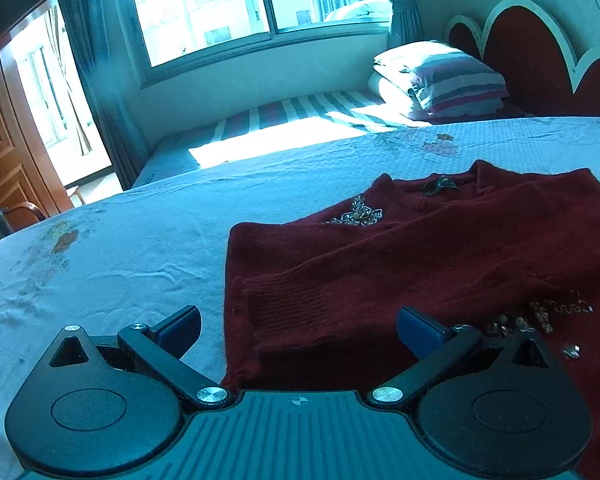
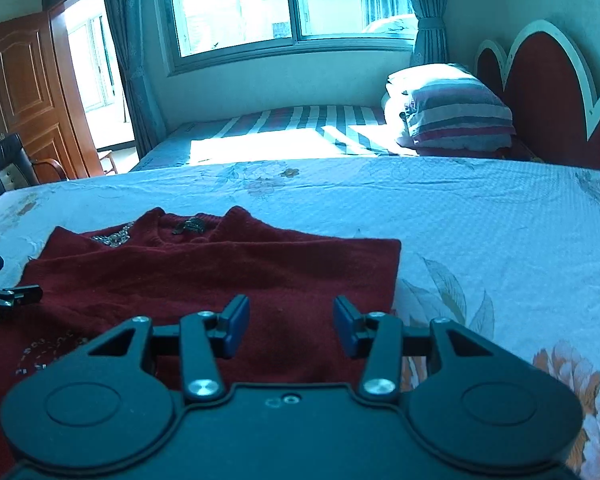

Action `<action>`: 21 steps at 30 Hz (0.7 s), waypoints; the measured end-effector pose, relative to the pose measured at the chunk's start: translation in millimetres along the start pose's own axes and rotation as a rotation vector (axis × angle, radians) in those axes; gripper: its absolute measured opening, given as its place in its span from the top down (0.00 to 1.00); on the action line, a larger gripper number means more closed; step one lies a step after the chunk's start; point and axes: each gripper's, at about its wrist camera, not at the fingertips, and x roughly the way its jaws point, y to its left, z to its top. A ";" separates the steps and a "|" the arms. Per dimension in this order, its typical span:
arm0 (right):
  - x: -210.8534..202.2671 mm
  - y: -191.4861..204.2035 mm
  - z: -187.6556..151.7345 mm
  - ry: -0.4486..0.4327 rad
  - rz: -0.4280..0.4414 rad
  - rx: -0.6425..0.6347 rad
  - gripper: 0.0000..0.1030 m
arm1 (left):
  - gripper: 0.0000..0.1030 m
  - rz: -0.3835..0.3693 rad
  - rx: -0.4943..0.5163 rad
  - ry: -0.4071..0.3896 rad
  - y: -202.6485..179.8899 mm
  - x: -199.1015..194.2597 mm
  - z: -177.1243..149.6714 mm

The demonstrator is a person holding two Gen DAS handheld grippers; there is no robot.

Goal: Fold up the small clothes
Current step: 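Grasp the sweater hem with both grippers and lift it toward the collar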

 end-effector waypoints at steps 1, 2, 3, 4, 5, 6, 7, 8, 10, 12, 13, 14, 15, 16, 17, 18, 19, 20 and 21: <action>-14.4 -10.3 -6.2 0.001 0.030 0.056 0.55 | 0.00 -0.032 -0.024 0.008 6.9 -13.4 -7.1; -26.8 -20.6 -13.7 0.009 0.065 0.111 0.54 | 0.00 -0.077 -0.051 0.021 14.9 -27.8 -17.2; -39.2 -31.0 -23.1 0.030 0.110 0.160 0.54 | 0.00 -0.113 -0.076 0.041 22.6 -41.3 -28.2; -49.6 -38.9 -32.3 0.043 0.133 0.191 0.54 | 0.00 -0.132 -0.103 0.080 30.3 -55.0 -42.3; -63.6 -47.2 -46.0 0.062 0.149 0.230 0.53 | 0.05 -0.139 -0.125 0.110 36.6 -69.1 -57.6; -75.2 -53.3 -58.8 0.085 0.174 0.251 0.53 | 0.15 -0.146 -0.146 0.123 41.8 -79.9 -68.7; -86.1 -57.6 -71.0 0.106 0.192 0.260 0.53 | 0.15 -0.160 -0.179 0.147 49.0 -93.2 -84.3; -98.5 -60.6 -84.2 0.123 0.198 0.266 0.53 | 0.15 -0.167 -0.207 0.159 53.0 -103.7 -96.1; -121.4 -65.4 -107.8 0.167 0.202 0.288 0.53 | 0.15 -0.162 -0.266 0.175 60.5 -125.5 -123.5; -142.0 -67.2 -126.5 0.187 0.194 0.322 0.53 | 0.15 -0.196 -0.338 0.199 66.7 -140.5 -148.1; -152.5 -66.4 -136.0 0.201 0.183 0.343 0.53 | 0.15 -0.219 -0.369 0.209 69.0 -144.3 -156.1; -161.0 -66.1 -143.0 0.209 0.180 0.368 0.53 | 0.15 -0.265 -0.411 0.221 70.9 -148.5 -169.9; -169.5 -66.0 -149.9 0.211 0.184 0.402 0.53 | 0.15 -0.292 -0.431 0.223 72.6 -150.7 -176.5; -178.1 -65.8 -158.0 0.216 0.191 0.439 0.53 | 0.15 -0.323 -0.449 0.223 74.6 -153.8 -185.5; -184.2 -63.3 -165.2 0.222 0.193 0.462 0.54 | 0.16 -0.355 -0.465 0.228 76.7 -155.0 -192.2; -189.8 -59.6 -172.6 0.229 0.189 0.482 0.55 | 0.22 -0.385 -0.484 0.231 79.6 -156.0 -197.9; -194.7 -54.7 -179.9 0.237 0.190 0.499 0.55 | 0.26 -0.427 -0.506 0.239 81.7 -155.4 -203.7; -200.7 -50.7 -187.7 0.241 0.200 0.515 0.55 | 0.34 -0.468 -0.532 0.252 84.1 -154.8 -210.3; -206.1 -45.9 -192.5 0.243 0.198 0.523 0.55 | 0.36 -0.503 -0.545 0.250 84.9 -156.3 -216.0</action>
